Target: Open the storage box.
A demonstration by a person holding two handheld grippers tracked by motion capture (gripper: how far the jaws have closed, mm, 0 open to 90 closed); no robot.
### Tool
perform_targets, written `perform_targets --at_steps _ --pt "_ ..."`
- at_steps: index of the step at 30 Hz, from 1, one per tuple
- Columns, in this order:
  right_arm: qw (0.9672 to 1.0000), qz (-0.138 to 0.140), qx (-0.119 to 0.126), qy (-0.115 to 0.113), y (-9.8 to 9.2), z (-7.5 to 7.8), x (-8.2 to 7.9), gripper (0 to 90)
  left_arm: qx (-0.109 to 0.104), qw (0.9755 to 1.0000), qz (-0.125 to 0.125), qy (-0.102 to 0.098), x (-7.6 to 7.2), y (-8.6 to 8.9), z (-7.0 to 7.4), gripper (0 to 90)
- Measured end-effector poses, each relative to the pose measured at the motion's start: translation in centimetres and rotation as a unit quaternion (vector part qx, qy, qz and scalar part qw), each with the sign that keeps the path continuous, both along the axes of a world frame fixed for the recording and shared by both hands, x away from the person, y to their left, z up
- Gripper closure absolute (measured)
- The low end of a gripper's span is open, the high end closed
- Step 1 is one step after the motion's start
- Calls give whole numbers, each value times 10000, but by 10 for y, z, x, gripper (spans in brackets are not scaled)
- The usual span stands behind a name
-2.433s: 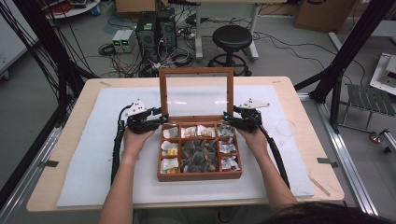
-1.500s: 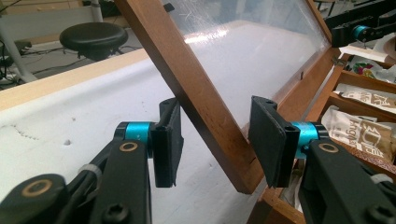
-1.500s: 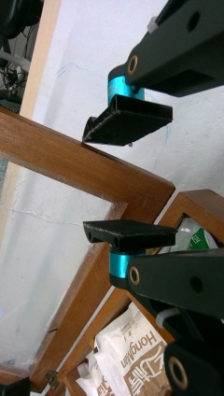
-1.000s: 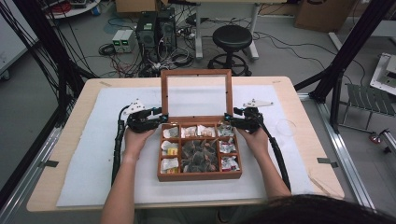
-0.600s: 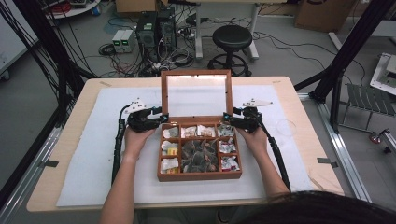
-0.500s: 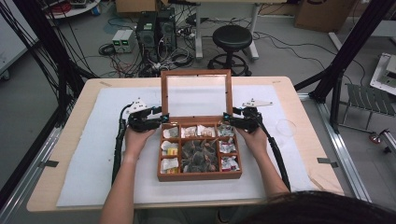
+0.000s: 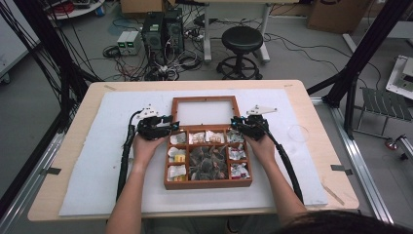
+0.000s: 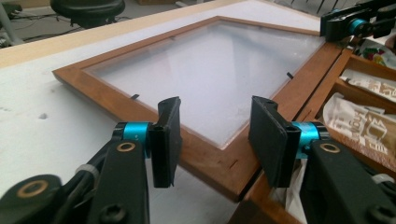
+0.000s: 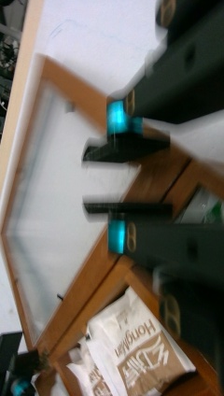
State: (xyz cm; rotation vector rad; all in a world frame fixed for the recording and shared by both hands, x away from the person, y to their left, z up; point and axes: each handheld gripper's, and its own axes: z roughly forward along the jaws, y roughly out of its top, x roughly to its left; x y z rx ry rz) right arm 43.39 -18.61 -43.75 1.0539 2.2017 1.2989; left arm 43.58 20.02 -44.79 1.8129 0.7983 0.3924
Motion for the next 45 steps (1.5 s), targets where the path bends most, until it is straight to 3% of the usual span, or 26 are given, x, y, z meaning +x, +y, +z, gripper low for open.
perform_targets --at_steps 4,11,13,15,18,21,23,24,25,26,28,29,30,33,35,36,37,38,40,41,45 --pt "9997 -208 28 106 -4 -1 3 729 82 9997 225 43 0 2 1 536" --pt "9994 -312 -49 109 -7 0 3 634 65 9995 297 103 0 3 1 508" --pt "9991 -415 -122 20 -7 3 0 581 197 9992 339 2 -2 3 5 497" --pt "9987 -461 -130 -157 -6 10 -4 562 177 9992 354 -17 -3 3 7 461" --pt "9970 -500 -273 -519 -3 24 -17 491 92 9989 427 -151 -13 6 22 425" --pt "9964 -469 -270 -654 -2 33 -26 448 138 9984 510 -212 -21 5 32 339" --pt "9954 -427 -347 -780 -1 44 -40 394 185 9977 585 -277 -31 4 42 332" --pt "9951 -399 -354 -828 -2 47 -45 384 196 9972 630 -361 -44 3 53 309" --pt "9951 -399 -354 -828 -2 47 -45 384 196 9972 630 -361 -44 3 53 294" --pt "9941 -354 -372 -960 -3 54 -57 366 221 9964 635 -521 -61 2 64 294" --pt "9933 -319 -310 -1067 -6 60 -69 354 182 9933 735 -871 -81 1 70 294" --pt "9933 -319 -310 -1067 -6 60 -69 354 182 9933 735 -871 -81 1 70 294" --pt "9921 -296 -218 -1196 -11 65 -82 343 251 9900 824 -1115 -100 2 74 294" --pt "9909 -243 -90 -1318 -18 70 -99 327 171 9887 849 -1223 -124 4 76 294" --pt "9908 -230 -42 -1333 -21 72 -104 323 153 9885 844 -1248 -130 5 75 293" --pt "9905 -216 77 -1358 -28 74 -114 304 144 9874 879 -1309 -144 7 75 292" --pt "9905 -216 77 -1358 -28 74 -114 304 144 9874 879 -1309 -144 7 75 292" --pt "9899 -208 189 -1389 -35 76 -123 293 166 9862 959 -1338 -154 9 74 292" --pt "9894 -223 236 -1415 -38 76 -127 287 142 9863 976 -1325 -158 10 74 292" --pt "9891 -233 322 -1417 -44 76 -135 264 13 9866 1027 -1265 -163 13 73 271" --pt "9897 -221 413 -1350 -53 76 -148 220 -22 9875 953 -1258 -174 14 71 236"
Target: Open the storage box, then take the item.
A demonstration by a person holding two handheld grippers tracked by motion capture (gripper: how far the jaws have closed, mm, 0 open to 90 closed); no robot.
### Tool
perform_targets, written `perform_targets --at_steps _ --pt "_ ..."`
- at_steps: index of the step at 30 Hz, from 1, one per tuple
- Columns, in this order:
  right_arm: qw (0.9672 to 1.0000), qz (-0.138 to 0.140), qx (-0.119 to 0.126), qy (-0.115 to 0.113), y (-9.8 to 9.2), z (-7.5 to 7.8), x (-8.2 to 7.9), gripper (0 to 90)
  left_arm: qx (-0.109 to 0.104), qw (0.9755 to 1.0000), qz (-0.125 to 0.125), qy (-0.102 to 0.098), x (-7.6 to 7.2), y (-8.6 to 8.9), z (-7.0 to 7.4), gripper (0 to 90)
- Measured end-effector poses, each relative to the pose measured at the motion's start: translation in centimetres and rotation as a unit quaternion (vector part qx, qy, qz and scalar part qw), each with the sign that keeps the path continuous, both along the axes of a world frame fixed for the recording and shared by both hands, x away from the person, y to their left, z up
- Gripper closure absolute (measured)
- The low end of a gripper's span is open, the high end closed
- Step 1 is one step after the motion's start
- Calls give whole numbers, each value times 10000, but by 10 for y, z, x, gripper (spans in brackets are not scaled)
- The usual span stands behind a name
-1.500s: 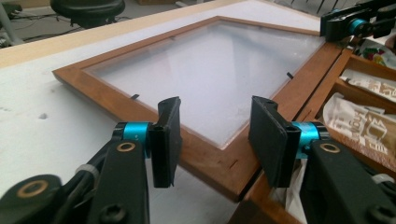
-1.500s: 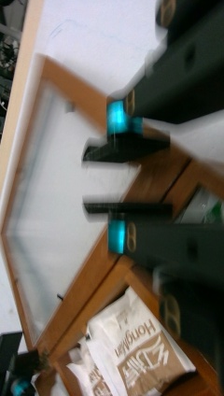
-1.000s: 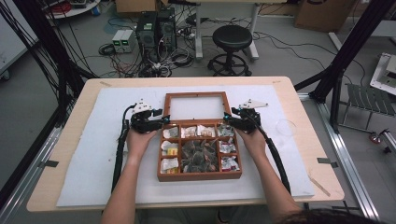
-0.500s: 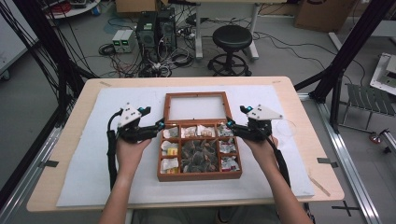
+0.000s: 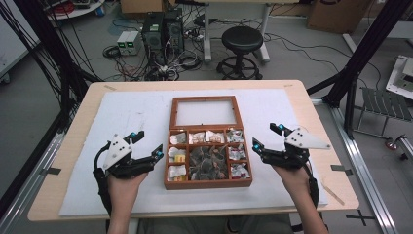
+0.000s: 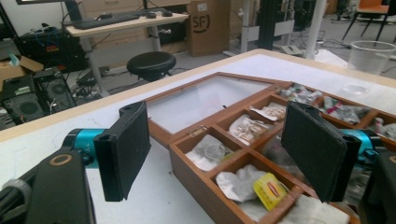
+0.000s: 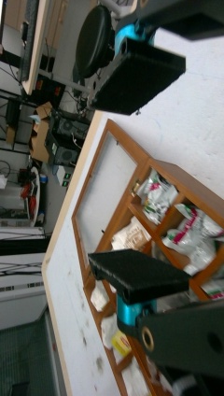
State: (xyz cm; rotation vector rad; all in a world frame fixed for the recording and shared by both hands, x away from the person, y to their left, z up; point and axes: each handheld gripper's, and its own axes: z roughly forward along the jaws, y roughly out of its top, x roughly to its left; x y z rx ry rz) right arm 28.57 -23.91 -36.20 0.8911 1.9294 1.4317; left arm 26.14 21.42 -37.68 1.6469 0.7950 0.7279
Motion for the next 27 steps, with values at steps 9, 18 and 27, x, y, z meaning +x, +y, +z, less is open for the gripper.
perform_targets --at_steps 9,18,27 --pt "9996 236 -13 -129 -8 -3 -19 202 4 9999 -107 -72 -17 5 3 236" --pt "9998 153 51 -74 -17 -6 -23 201 12 10000 -18 94 -17 11 -5 236" --pt "9997 211 67 -111 -15 -5 -24 201 -92 9993 -332 175 -17 7 -4 236"
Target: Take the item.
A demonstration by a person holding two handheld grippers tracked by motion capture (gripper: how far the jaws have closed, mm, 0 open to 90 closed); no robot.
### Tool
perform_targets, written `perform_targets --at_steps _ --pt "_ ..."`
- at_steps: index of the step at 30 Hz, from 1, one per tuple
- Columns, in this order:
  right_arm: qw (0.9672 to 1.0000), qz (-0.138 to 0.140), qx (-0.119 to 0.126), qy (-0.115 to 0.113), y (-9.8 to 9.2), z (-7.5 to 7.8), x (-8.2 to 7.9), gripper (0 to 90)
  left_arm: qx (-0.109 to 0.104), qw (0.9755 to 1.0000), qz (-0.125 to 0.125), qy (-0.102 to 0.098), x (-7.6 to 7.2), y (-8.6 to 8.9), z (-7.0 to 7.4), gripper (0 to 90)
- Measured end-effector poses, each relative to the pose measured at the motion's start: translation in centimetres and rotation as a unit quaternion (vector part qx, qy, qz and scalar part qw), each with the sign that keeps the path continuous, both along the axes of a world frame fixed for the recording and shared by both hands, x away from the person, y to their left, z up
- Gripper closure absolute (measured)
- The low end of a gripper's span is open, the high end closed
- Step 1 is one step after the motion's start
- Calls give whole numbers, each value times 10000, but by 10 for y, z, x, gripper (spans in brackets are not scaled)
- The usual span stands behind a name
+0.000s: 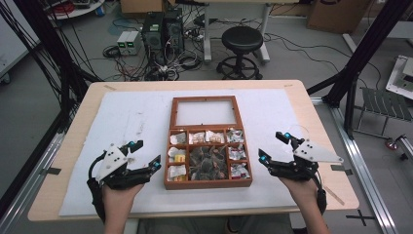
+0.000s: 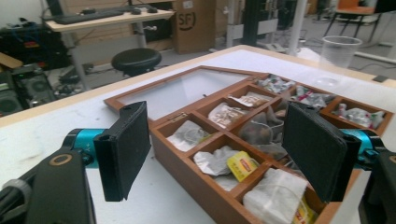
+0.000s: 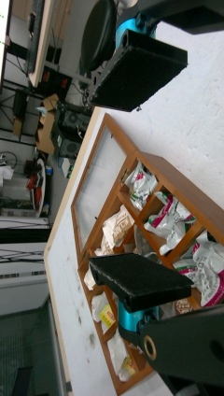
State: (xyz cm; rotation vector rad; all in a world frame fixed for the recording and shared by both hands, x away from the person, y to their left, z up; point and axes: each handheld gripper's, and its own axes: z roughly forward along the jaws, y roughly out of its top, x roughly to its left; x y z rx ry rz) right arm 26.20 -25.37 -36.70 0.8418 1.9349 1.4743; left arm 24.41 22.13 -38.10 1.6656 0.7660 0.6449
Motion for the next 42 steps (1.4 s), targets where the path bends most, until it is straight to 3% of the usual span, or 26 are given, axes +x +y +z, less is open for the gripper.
perform_targets --at_steps 4,9,12,15,16,20,26,33,35,42 --pt "9999 157 53 47 2 0 1 206 -115 9999 -14 93 2 1 -2 238" --pt "9991 318 182 229 2 2 4 217 -91 9999 59 63 1 3 -5 238" --pt "9976 493 143 463 5 -1 6 389 -90 9999 73 64 2 5 -6 238" --pt "9966 567 50 589 9 -5 5 393 -66 9999 60 92 2 4 -7 238" --pt "9953 676 -101 683 15 -10 6 437 -58 9999 45 109 2 4 -7 238" --pt "9929 813 -209 837 23 -16 7 499 -50 9999 -4 89 2 3 -5 243" --pt "9891 1115 -288 920 44 -16 8 514 -48 9999 -75 146 4 3 -6 253" --pt "9833 1508 -181 1002 72 -13 14 513 -6 9995 -208 236 7 3 -7 262" --pt "9806 1652 -133 1043 79 -13 17 512 -24 9991 -319 262 8 4 -8 263" --pt "9758 1867 -155 1126 102 -10 28 512 97 9975 -559 426 9 2 -12 292"
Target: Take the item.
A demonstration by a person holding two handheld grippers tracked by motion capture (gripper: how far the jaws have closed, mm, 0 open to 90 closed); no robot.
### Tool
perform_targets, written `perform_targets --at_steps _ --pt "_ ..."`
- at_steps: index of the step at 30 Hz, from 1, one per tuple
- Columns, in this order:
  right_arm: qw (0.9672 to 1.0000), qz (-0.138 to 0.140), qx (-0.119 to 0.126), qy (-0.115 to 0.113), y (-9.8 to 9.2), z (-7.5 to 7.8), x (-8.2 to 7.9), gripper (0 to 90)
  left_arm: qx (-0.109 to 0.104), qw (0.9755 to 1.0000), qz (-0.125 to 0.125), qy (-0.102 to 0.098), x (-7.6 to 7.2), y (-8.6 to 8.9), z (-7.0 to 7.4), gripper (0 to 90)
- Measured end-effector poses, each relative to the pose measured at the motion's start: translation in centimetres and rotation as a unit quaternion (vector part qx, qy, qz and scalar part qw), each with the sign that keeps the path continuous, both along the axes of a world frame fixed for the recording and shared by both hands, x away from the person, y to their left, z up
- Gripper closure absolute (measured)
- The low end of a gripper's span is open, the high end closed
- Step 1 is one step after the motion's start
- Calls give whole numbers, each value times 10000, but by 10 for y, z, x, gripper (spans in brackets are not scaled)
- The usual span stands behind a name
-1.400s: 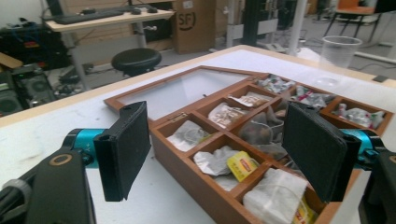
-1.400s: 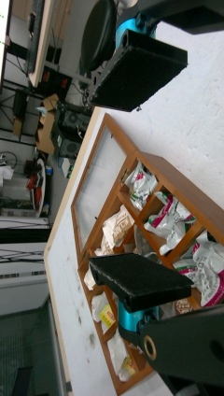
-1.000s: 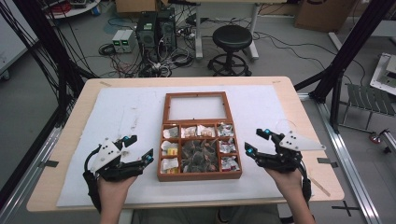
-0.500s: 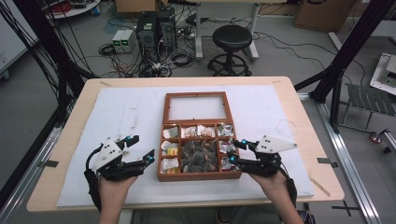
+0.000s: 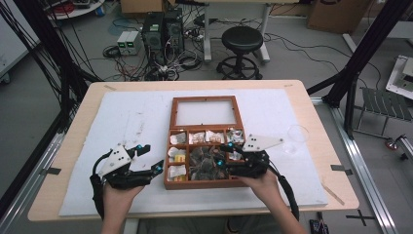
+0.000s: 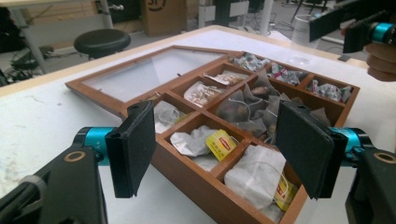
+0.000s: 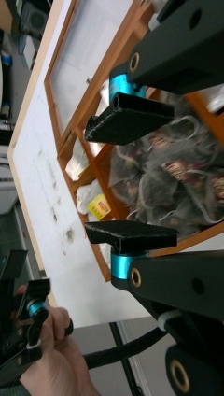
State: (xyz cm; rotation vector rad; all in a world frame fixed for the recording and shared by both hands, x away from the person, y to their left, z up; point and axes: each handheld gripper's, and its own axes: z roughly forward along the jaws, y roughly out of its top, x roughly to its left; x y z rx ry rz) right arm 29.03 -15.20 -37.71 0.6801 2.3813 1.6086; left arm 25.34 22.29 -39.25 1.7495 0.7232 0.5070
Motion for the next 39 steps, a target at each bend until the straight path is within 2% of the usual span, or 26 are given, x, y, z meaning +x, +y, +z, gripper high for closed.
perform_targets --at_steps 5,10,12,13,14,15,16,17,19,22,23,24,25,29,30,31,32,34,36,37,38,39 --pt "9995 217 -197 -99 23 7 3 510 30 9999 110 111 2 3 -4 293" --pt "9982 415 -431 -77 47 8 5 526 6 9998 168 90 1 8 -2 293" --pt "9969 498 -617 -21 57 5 6 544 -6 9998 181 87 1 8 -2 293" --pt "9969 498 -617 -21 57 5 6 544 -6 9998 181 87 1 8 -2 292" --pt "9952 574 -786 89 67 3 7 561 -9 9998 174 85 1 9 -2 292" --pt "9952 574 -786 89 67 3 7 561 -9 9998 174 85 1 9 -2 293" --pt "9929 678 -959 187 77 0 6 586 -9 9998 176 84 1 9 -1 293" --pt "9929 678 -959 187 77 0 6 586 -9 9998 176 84 1 9 -1 293" --pt "9896 745 -1201 274 90 -5 6 611 -15 9998 171 79 1 8 -1 293" --pt "9871 701 -1359 481 100 -11 10 632 0 9998 157 80 0 8 -1 294" --pt "9871 701 -1359 481 100 -11 10 632 0 9998 157 80 0 8 -1 293" --pt "9852 666 -1446 636 105 -14 12 636 -14 9998 156 78 0 9 -1 294" --pt "9845 661 -1477 669 108 -15 12 641 -14 9998 156 78 0 9 -1 294" --pt "9825 672 -1593 697 115 -17 13 643 -28 9998 164 76 0 9 -1 294" --pt "9797 665 -1753 705 120 -20 15 652 -21 9998 166 79 0 9 -1 294" --pt "9797 665 -1753 705 120 -20 15 652 -21 9998 166 79 0 9 -1 294" --pt "9756 731 -1909 796 124 -24 16 681 -18 9998 168 70 0 10 -1 294" --pt "9741 792 -1996 702 126 -25 15 745 -24 9998 179 61 0 9 -1 294" --pt "9718 822 -2094 704 127 -25 15 831 -31 9998 181 54 0 9 -1 294" --pt "9718 822 -2094 704 127 -25 15 831 -29 9998 177 55 0 9 -1 294" --pt "9712 836 -2132 660 127 -25 14 888 -28 9998 175 49 0 9 0 294" --pt "9718 823 -2125 609 126 -24 13 898 -26 9998 169 51 0 9 0 293"
